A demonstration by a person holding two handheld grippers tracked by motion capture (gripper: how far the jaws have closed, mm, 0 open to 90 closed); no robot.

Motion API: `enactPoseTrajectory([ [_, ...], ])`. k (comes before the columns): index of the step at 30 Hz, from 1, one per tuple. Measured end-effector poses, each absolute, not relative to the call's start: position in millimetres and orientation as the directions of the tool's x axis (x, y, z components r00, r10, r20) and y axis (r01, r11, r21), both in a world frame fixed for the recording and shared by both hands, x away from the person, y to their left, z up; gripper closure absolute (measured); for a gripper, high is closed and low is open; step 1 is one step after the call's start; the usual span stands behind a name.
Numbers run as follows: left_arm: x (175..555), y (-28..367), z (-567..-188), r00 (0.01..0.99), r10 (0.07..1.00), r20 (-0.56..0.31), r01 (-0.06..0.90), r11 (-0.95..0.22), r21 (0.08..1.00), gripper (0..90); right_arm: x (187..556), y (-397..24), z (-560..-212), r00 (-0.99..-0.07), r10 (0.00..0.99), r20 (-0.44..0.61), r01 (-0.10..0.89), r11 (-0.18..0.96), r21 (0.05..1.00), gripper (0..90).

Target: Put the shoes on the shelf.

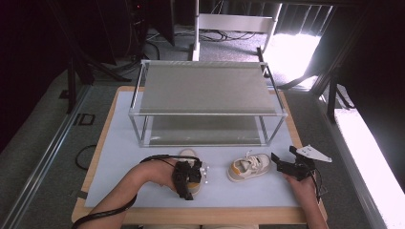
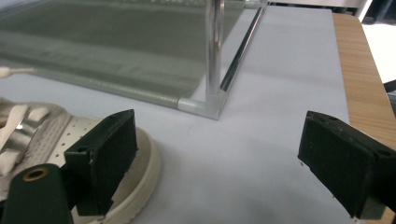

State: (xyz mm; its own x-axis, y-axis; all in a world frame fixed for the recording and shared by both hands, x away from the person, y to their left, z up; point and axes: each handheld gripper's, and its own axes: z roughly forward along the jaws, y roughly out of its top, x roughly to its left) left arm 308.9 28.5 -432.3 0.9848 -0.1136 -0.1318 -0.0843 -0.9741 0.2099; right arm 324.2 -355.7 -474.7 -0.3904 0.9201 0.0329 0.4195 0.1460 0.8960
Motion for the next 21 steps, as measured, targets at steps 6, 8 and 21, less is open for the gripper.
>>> enactPoseTrajectory([
  [6,308.1,28.1,-431.7,0.984,-0.105,-0.141,-0.078,-0.979,0.187,54.7,317.9,-340.9,-440.5,-0.375,0.927,0.007,0.439,0.171,0.882,12.6],
  [8,308.0,27.6,-432.1,0.984,-0.105,-0.141,-0.077,-0.979,0.190,54.7,315.6,-334.6,-428.3,-0.410,0.912,0.014,0.454,0.191,0.870,16.8],
  [21,309.9,26.9,-432.2,0.982,-0.114,-0.151,-0.082,-0.976,0.200,54.7,299.3,-281.4,-379.2,-0.489,0.866,0.105,0.616,0.257,0.745,35.1],
])
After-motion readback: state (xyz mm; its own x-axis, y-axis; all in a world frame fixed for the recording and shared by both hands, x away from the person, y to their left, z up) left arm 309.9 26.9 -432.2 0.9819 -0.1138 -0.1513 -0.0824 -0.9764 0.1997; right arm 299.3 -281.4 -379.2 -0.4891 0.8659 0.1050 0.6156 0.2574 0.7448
